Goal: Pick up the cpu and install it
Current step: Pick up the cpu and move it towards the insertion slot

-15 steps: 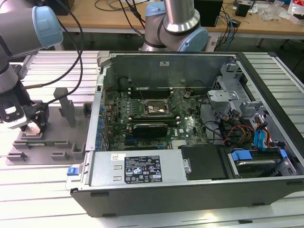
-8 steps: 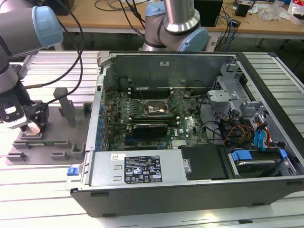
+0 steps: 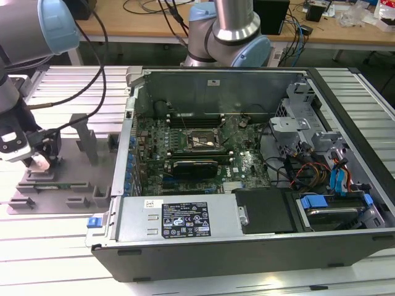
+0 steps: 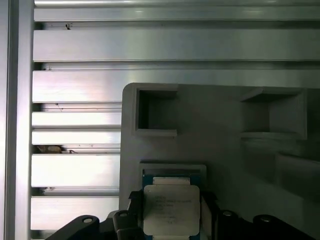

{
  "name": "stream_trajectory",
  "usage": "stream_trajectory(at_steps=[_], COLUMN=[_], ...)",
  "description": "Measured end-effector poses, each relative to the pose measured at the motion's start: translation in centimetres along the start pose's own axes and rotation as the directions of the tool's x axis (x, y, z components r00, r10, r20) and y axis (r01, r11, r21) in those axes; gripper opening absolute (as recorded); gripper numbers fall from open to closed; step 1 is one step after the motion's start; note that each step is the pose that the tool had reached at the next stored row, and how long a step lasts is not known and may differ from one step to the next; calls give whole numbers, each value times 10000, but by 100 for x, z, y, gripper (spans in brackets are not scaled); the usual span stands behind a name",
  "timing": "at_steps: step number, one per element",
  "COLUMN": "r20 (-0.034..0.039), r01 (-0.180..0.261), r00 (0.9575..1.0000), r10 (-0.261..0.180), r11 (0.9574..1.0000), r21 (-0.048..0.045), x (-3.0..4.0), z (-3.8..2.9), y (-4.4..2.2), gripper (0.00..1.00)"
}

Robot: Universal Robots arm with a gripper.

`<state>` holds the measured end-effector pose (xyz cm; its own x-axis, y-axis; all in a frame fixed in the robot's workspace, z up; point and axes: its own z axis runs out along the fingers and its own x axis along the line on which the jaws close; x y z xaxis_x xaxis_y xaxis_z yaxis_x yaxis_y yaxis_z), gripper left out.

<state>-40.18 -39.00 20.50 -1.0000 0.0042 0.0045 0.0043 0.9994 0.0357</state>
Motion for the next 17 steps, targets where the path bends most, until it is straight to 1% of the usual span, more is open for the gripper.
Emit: stream_trajectory(at_steps=[1, 4, 5, 6, 8, 10, 11, 13, 15, 17], r20=[1, 1, 1, 1, 1, 1, 1, 1, 1, 0], r01=[0, -1, -1, -1, -1, -1, -1, -1, -2, -1], r00=[10000, 10000, 10000, 10000, 10000, 10000, 10000, 10000, 10000, 10000], r10=[0, 1, 1, 1, 1, 1, 1, 1, 2, 1], r11=[10000, 10000, 10000, 10000, 10000, 10000, 10000, 10000, 10000, 10000], r21=[3, 11, 13, 14, 14, 16, 15, 16, 15, 16], x=[0, 1, 0, 1, 1, 1, 1, 2, 2, 3], z=[-18, -112, -180, -226, -276, -364, -389, -467, -512, -606], y=[1, 4, 7, 9, 10, 13, 14, 17, 19, 22], gripper=[55, 55, 55, 55, 55, 55, 55, 55, 55, 55])
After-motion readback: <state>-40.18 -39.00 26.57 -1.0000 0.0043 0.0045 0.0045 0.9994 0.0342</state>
